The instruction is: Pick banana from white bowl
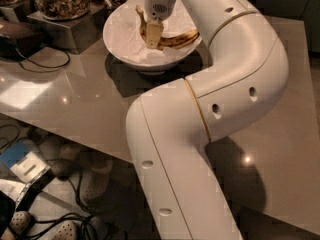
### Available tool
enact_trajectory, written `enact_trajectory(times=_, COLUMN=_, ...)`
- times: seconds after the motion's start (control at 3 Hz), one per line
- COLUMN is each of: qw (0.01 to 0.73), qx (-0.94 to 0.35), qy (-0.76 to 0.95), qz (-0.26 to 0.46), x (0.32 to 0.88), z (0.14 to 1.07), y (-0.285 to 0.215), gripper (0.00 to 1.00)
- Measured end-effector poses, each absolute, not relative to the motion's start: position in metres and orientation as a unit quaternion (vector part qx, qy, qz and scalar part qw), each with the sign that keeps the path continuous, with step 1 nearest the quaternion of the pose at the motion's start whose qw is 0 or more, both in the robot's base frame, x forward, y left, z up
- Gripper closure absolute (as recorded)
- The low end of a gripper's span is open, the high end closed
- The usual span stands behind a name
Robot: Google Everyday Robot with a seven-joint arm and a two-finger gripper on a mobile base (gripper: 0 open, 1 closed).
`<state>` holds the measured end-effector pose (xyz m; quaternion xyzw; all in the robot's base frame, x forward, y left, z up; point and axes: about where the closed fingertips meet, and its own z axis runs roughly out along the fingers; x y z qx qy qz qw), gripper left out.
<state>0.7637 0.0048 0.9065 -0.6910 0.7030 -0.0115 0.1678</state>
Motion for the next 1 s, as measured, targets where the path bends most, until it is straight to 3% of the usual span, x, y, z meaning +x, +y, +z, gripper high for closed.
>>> enact_trajectory(times=1.0, qw=0.169, qx=-0.684, qy=0.709, qz=-0.034, x=0.740, z=0.948, y=-0.003, gripper=1.00)
